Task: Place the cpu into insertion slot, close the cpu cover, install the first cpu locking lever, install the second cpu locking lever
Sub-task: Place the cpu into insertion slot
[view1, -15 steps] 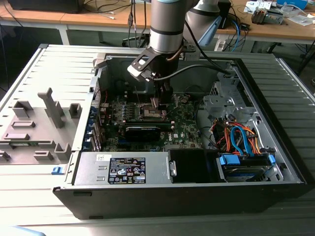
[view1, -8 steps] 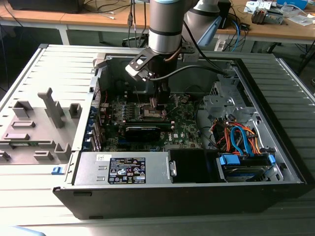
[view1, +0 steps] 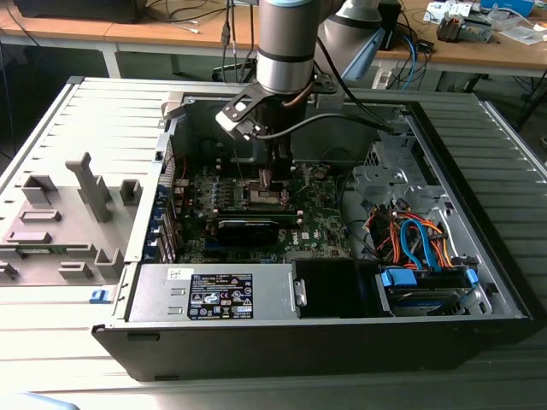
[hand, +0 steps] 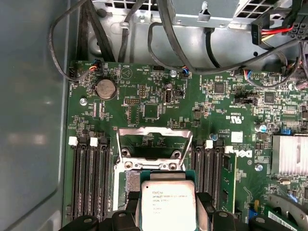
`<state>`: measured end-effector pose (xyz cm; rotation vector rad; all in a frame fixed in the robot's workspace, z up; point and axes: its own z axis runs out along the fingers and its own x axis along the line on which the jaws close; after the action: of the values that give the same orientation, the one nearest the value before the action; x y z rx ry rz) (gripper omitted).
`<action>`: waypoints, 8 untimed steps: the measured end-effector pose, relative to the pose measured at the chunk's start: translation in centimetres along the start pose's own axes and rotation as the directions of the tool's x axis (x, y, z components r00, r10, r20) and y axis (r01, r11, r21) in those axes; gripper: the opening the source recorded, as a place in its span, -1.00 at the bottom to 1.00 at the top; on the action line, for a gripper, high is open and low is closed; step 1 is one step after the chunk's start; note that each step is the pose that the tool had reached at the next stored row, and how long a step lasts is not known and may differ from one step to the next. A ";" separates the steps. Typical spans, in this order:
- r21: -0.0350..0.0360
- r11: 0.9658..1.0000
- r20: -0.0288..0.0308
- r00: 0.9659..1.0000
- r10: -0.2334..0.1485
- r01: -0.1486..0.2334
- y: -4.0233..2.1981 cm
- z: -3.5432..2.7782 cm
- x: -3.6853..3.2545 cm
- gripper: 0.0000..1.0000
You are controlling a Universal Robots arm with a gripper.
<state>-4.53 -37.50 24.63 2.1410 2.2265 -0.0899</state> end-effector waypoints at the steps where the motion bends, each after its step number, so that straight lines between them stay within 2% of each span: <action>1: 0.001 1.000 0.000 1.000 0.007 -0.007 0.00 0.02 0.04 0.09; 8: 0.003 0.999 0.000 0.999 0.037 -0.037 -0.01 0.23 0.26 0.09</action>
<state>-4.54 -37.26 24.39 2.1824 2.1872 -0.0916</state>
